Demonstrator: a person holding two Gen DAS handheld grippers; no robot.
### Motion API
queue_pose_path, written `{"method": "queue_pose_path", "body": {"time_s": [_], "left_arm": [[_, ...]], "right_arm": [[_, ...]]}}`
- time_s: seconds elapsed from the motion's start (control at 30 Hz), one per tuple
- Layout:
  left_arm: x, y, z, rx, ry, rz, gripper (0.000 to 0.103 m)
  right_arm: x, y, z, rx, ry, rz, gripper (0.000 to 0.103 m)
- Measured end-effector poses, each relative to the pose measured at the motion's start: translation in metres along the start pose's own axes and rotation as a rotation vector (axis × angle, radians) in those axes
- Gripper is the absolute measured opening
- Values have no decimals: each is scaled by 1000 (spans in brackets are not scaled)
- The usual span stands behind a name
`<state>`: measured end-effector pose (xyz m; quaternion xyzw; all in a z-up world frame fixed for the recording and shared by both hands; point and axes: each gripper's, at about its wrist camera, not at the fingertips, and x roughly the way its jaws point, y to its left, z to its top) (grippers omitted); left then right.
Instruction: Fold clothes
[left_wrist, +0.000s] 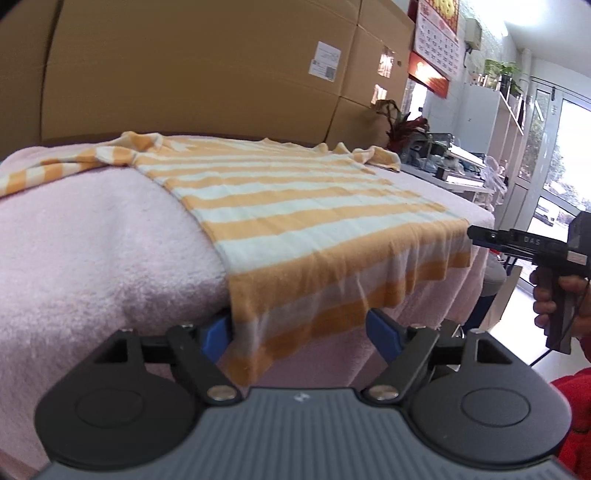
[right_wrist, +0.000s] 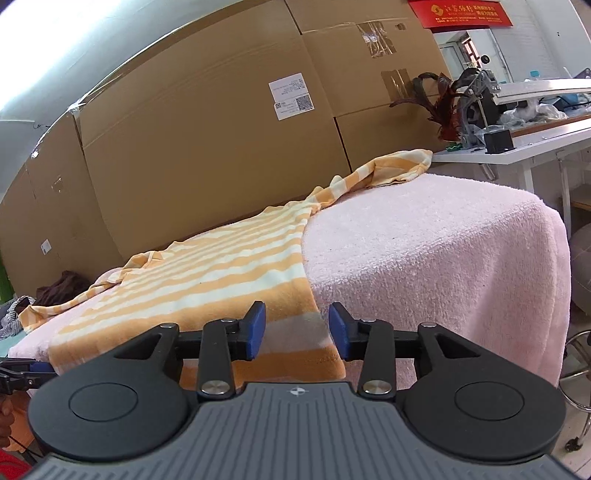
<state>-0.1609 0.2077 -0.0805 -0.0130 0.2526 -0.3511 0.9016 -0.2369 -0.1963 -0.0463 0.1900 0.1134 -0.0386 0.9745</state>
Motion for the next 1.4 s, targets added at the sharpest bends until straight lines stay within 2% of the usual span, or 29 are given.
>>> {"method": "queue_pose_path", "body": {"time_s": [0.1,0.13,0.17,0.2,0.23,0.27,0.3,0.37,0.4,0.43,0.57,0.8,0.9,0.97,1.17,1.2,1.23,1.3,1.33,1.4], "left_arm": [[5,-1,1,20,-6,-37,74],[7,-2,2,26,-8,-49,60],[8,0,3,18,-12,-58,41],[7,2,3,8,-19,-64,32],[6,3,4,4,-27,-69,17],[4,4,5,-1,-36,-73,9],[2,4,5,-1,-43,-77,6],[-5,3,7,-1,-65,-85,3],[-10,1,8,-5,-83,-90,3],[-14,0,10,-9,-101,-94,3],[-37,-2,24,-58,-192,-116,2],[-78,-6,49,-86,-298,-146,0],[-92,-4,48,-60,-306,-108,0],[-85,-1,40,-57,-253,-88,1],[-56,9,12,-54,-68,-42,1],[-52,10,8,-54,-37,-34,1],[-47,12,3,-53,-6,-26,2],[-53,16,7,-37,6,-13,4],[-60,19,13,-26,-1,-2,4],[-73,26,29,-36,-58,-5,6]], "right_arm": [[7,-9,-1,18,16,1,49],[9,-11,-2,28,24,11,49],[10,-14,-3,39,31,27,49],[11,-15,-3,49,36,44,46],[12,-17,-3,61,41,61,44],[13,-18,-4,75,42,72,43],[13,-20,-4,87,46,83,40],[14,-22,-4,106,67,105,27],[14,-22,-4,113,78,117,12],[13,-22,-4,113,88,129,10],[6,-23,3,162,101,212,8],[-19,-20,26,302,-2,440,7],[-28,-21,30,349,-29,507,7],[-28,-25,27,346,-14,472,7],[-17,-42,4,342,87,255,12],[-16,-43,2,336,98,227,15],[-16,-44,1,333,102,201,23],[-19,-47,6,339,68,164,36],[-21,-48,9,343,48,153,36],[-21,-45,17,344,6,193,36]]}}
